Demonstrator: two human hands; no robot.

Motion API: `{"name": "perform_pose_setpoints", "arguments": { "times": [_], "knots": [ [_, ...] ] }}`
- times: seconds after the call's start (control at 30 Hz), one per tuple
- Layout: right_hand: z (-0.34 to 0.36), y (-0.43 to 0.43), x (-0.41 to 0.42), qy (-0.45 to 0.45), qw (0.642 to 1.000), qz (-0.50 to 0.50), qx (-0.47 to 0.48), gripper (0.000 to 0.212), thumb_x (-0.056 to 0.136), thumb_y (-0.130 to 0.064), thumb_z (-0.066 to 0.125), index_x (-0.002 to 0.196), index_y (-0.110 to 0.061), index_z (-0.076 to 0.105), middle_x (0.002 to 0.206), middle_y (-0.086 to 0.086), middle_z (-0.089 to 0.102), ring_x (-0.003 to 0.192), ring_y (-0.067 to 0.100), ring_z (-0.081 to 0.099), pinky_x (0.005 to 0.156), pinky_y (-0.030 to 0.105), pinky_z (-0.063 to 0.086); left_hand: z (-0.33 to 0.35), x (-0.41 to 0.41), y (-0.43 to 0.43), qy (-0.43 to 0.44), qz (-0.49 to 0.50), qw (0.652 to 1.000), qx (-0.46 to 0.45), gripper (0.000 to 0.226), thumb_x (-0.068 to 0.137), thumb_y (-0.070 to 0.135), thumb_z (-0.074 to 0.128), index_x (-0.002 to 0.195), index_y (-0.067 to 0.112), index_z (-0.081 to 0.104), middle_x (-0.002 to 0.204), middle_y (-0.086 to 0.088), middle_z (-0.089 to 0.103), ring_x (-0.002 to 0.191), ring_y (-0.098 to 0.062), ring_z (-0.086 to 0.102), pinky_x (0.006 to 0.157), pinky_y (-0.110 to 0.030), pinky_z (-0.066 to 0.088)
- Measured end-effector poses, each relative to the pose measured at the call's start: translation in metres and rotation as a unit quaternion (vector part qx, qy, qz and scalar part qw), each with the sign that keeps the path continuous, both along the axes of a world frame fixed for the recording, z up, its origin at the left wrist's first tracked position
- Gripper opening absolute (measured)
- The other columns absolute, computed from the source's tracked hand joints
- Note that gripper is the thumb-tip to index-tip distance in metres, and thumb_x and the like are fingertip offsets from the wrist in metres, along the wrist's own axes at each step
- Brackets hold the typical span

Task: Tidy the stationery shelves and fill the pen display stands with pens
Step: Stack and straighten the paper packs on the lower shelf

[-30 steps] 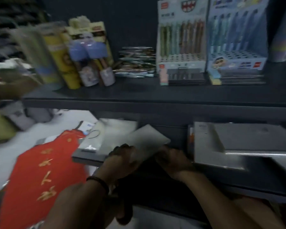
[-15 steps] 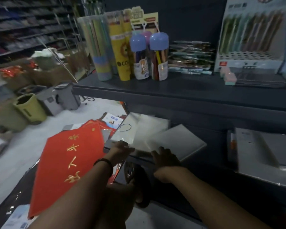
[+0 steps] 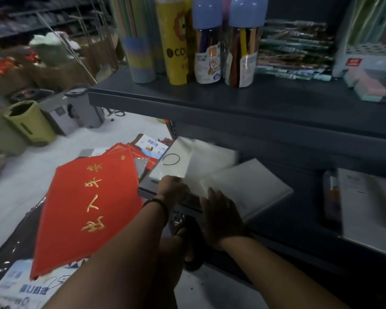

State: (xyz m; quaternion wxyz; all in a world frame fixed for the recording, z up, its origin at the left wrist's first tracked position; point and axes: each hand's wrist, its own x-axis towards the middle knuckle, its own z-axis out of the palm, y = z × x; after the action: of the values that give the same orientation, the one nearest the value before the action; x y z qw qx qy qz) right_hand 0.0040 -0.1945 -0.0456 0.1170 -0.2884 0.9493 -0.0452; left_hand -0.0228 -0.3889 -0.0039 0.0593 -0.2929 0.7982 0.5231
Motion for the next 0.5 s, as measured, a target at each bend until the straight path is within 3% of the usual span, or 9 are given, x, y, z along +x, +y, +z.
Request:
{"name": "perform_pose_setpoints", "arguments": {
  "times": [0.07,0.13,0.2,0.3,0.33,0.4,0.43,0.5],
  "knots": [
    [-0.007,0.003,0.002,0.017,1.0,-0.016,-0.002,0.091,0.07,-0.045,0.081,0.147,-0.011,0.046,0.16,0.023,0.043,0.139,0.05,0.05,0.102,0.065,0.049,0.004,0.005,-0.001,0.03,0.039,0.997,0.061,0.004,0.077,-0.002,0.072,0.08,-0.003,0.075,0.091,-0.033,0.074,0.084,-0.043,0.077,0.081,-0.063,0.062],
    [-0.018,0.012,0.001,0.029,0.999,-0.027,-0.007,0.088,0.063,-0.044,0.078,0.141,-0.011,0.05,0.151,0.019,0.055,0.13,0.045,0.061,0.091,0.06,0.057,0.015,0.012,-0.001,0.045,0.087,0.99,0.099,0.02,0.087,-0.012,0.065,0.078,0.004,0.073,0.091,-0.031,0.074,0.085,-0.045,0.076,0.085,-0.059,0.063],
    [-0.014,0.021,0.006,0.035,0.999,-0.025,-0.01,0.084,0.062,-0.037,0.068,0.141,-0.012,0.052,0.15,0.02,0.056,0.128,0.046,0.062,0.09,0.061,0.057,0.018,0.017,-0.007,0.07,0.119,0.982,0.127,0.03,0.092,-0.014,0.057,0.074,0.007,0.067,0.088,-0.024,0.069,0.079,-0.038,0.071,0.081,-0.048,0.064],
    [-0.009,0.027,0.004,0.058,0.997,-0.041,-0.009,0.078,0.077,-0.031,0.058,0.153,-0.013,0.047,0.164,0.023,0.035,0.145,0.05,0.042,0.11,0.066,0.041,0.024,0.023,-0.023,0.125,0.156,0.967,0.158,0.03,0.096,-0.015,0.052,0.078,0.005,0.062,0.09,-0.02,0.057,0.08,-0.032,0.06,0.059,-0.032,0.059],
    [-0.008,0.026,0.004,0.054,0.997,-0.06,0.008,0.076,0.083,-0.031,0.056,0.155,-0.012,0.045,0.167,0.024,0.028,0.149,0.05,0.035,0.115,0.065,0.034,0.025,0.024,-0.028,0.135,0.165,0.963,0.167,0.029,0.1,-0.011,0.053,0.082,0.009,0.064,0.093,-0.019,0.06,0.082,-0.033,0.062,0.061,-0.032,0.06],
    [-0.006,0.016,-0.001,0.043,0.995,-0.086,0.016,0.068,0.075,-0.032,0.064,0.137,-0.003,0.064,0.152,0.033,0.048,0.134,0.053,0.053,0.104,0.069,0.047,0.025,0.025,-0.039,0.16,0.18,0.953,0.183,0.017,0.106,0.002,0.054,0.106,0.01,0.068,0.104,-0.019,0.069,0.089,-0.037,0.069,0.074,-0.038,0.064],
    [-0.006,0.011,-0.004,0.04,0.995,-0.092,0.009,0.064,0.069,-0.035,0.068,0.124,-0.001,0.072,0.139,0.034,0.059,0.122,0.053,0.062,0.095,0.068,0.053,0.026,0.026,-0.044,0.169,0.186,0.949,0.191,0.019,0.108,0.006,0.053,0.121,0.008,0.067,0.11,-0.019,0.069,0.094,-0.038,0.071,0.079,-0.042,0.064],
    [-0.001,-0.004,-0.012,0.043,0.995,-0.092,-0.015,0.062,0.076,-0.041,0.07,0.125,-0.003,0.07,0.134,0.028,0.062,0.121,0.05,0.06,0.096,0.062,0.052,0.023,0.023,-0.052,0.175,0.213,0.941,0.196,0.031,0.109,0.009,0.052,0.139,0.002,0.059,0.116,-0.019,0.068,0.101,-0.041,0.071,0.083,-0.046,0.064]
  ]
}}
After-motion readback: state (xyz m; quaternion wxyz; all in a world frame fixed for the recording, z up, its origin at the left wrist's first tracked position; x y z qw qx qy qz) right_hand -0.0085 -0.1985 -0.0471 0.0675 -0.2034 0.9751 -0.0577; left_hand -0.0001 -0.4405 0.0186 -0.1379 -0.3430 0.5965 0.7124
